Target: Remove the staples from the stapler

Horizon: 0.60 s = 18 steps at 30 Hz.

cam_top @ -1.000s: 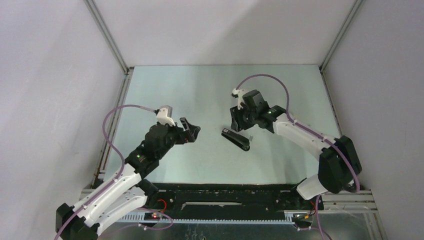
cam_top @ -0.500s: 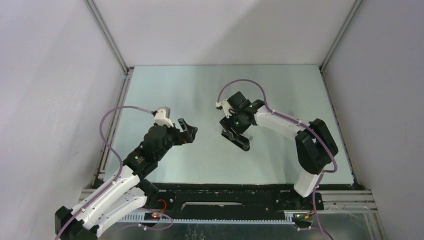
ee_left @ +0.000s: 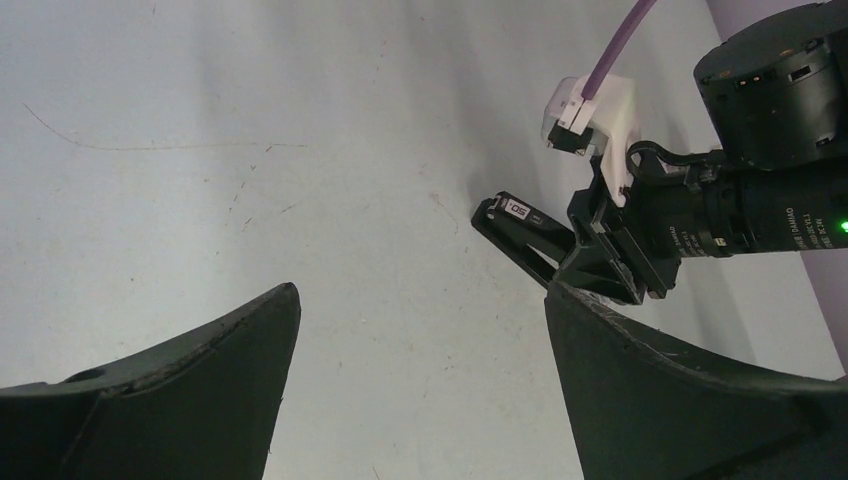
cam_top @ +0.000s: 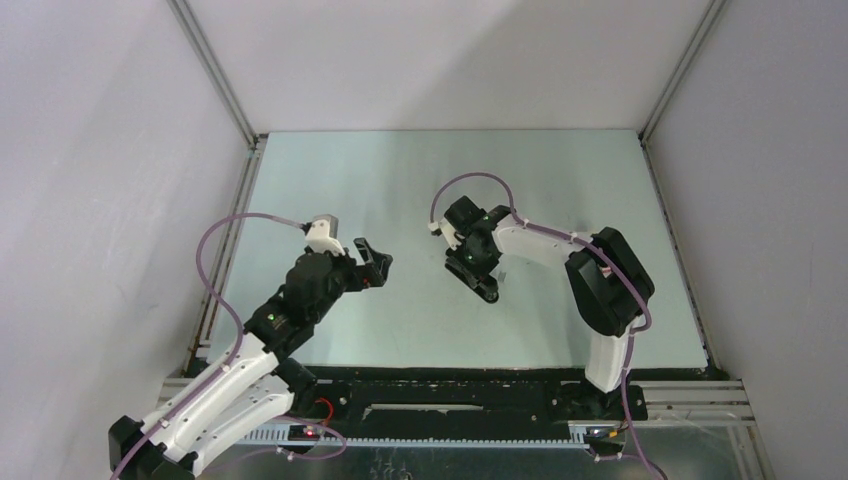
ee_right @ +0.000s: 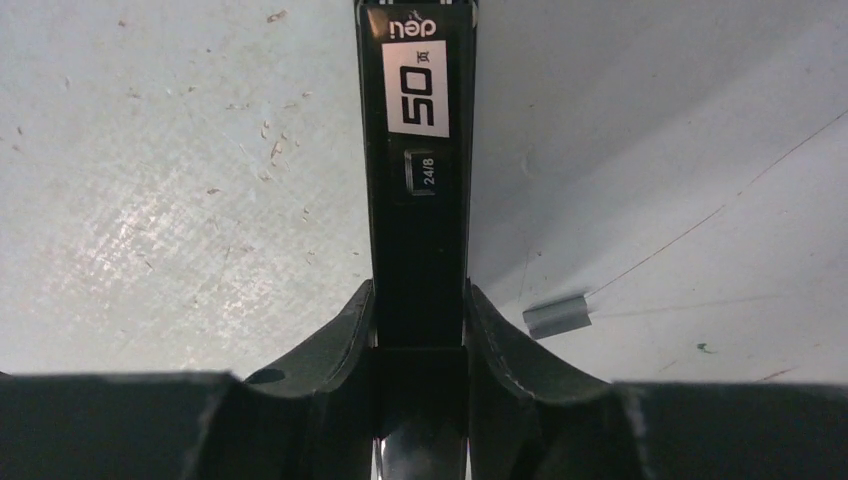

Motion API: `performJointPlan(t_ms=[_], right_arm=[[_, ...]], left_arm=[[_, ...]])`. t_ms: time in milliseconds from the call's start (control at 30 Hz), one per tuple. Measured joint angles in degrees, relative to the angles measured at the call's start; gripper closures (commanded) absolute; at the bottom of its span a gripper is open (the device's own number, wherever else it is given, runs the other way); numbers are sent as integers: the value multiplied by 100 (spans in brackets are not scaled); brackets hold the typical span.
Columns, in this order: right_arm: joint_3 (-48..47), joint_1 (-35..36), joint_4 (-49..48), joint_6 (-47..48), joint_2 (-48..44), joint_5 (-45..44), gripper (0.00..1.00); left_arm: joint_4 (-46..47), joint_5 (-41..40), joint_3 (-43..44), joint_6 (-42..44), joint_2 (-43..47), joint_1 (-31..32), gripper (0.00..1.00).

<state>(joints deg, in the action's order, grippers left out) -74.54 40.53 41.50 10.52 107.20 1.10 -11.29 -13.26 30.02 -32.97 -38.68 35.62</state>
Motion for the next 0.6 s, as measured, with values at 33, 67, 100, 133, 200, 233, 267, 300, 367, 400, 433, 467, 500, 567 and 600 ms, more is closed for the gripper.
performJointPlan(t_ms=[33,67,100,133,200,233,267,300,367,400,433,467,500,567,600], right_arm=[[-2,2,-4,-20,0,-11,81],[-4,2,-7,-42,0,-13,87],[-4,-2,-13,-81,-2,-2,94],[-4,-2,-24,-92,-7,11,100],[-4,-20,-61,-173,-31,105,100],[-4,-50,-85,-234,-63,197,100],[-4,-81,-103,-319,-103,275,100],[-4,-116,-142,-415,-153,363,100],[11,-186,-282,-710,-339,544,100],[44,-219,-396,-870,-459,599,100],[101,-251,-540,-1058,-595,658,100],[173,-286,-682,-1248,-737,708,100],[264,-330,-835,-1467,-894,752,100],[487,-409,-1154,-1897,-1176,831,100],[675,-455,-1397,-2157,-1344,883,100]], left_arm=[[2,-2,-2,0,0,0,2],[4,-7,-11,0,0,0,2],[9,-11,-26,0,2,0,2],[7,-11,-44,0,2,0,2],[35,-15,-96,0,13,0,2],[46,-26,-133,0,33,0,2],[63,-35,-179,2,57,0,1],[90,-42,-223,2,87,0,1],[188,-63,-341,4,175,0,1],[232,-68,-382,4,208,0,1],[306,-72,-431,4,240,0,1],[374,-74,-470,7,260,0,0],[439,-72,-501,7,262,0,0],[568,-50,-529,4,216,0,0],[634,-35,-533,4,175,0,0]])
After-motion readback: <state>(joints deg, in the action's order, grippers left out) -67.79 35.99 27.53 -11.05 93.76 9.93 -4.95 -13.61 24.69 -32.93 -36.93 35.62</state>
